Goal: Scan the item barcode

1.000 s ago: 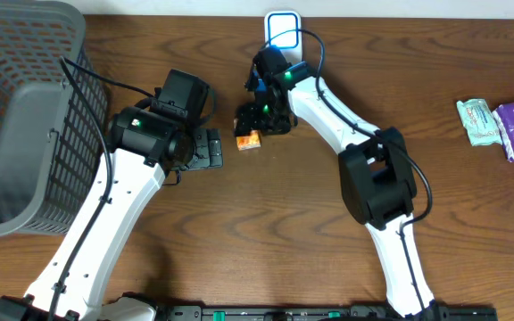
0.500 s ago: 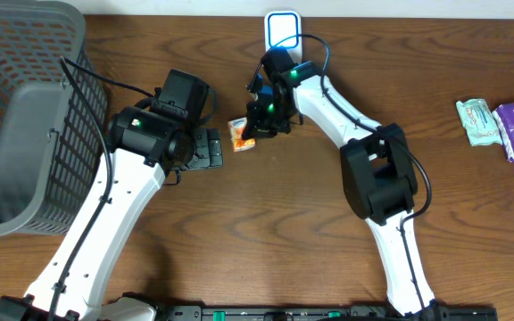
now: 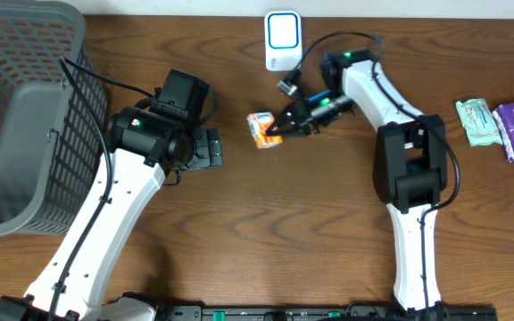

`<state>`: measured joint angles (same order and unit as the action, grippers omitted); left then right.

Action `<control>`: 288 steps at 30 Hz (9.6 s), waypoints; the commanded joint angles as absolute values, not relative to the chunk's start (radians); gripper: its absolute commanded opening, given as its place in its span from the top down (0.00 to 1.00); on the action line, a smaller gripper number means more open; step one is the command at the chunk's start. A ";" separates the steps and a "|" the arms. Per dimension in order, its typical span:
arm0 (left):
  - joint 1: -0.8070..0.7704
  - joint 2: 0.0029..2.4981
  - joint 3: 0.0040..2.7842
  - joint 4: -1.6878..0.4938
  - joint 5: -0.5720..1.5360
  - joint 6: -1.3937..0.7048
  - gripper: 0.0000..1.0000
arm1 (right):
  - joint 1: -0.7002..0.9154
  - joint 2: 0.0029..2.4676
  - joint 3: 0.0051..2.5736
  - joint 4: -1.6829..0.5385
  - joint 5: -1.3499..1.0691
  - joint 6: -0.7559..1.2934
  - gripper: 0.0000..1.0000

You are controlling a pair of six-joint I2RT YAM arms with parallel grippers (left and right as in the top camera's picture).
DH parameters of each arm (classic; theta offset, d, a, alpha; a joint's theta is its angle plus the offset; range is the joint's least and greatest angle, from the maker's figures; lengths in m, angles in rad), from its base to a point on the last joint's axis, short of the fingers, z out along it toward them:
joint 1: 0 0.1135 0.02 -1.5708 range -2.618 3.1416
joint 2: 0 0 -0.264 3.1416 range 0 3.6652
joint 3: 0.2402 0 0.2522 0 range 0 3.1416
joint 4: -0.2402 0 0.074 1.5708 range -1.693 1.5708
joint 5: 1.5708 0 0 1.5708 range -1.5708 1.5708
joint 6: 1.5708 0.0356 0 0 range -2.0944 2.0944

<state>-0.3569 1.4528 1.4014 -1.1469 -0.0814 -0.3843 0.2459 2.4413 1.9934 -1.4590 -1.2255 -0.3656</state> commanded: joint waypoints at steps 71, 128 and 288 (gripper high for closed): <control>-0.355 1.453 1.406 -1.150 -0.087 -0.371 0.02 | -0.088 2.419 2.452 -1.291 0.525 0.321 0.99; -0.355 1.453 1.406 -1.150 -0.088 -0.371 0.02 | 0.518 2.430 2.008 -0.501 -0.581 0.612 0.08; -0.355 1.453 1.406 -1.150 -0.087 -0.371 0.02 | -0.198 2.014 1.866 -0.764 -0.104 0.432 0.99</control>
<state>-0.3569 1.4528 1.4014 -1.1469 -0.0814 -0.3843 -0.1211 2.0758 1.8561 -0.7055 -0.1589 0.5961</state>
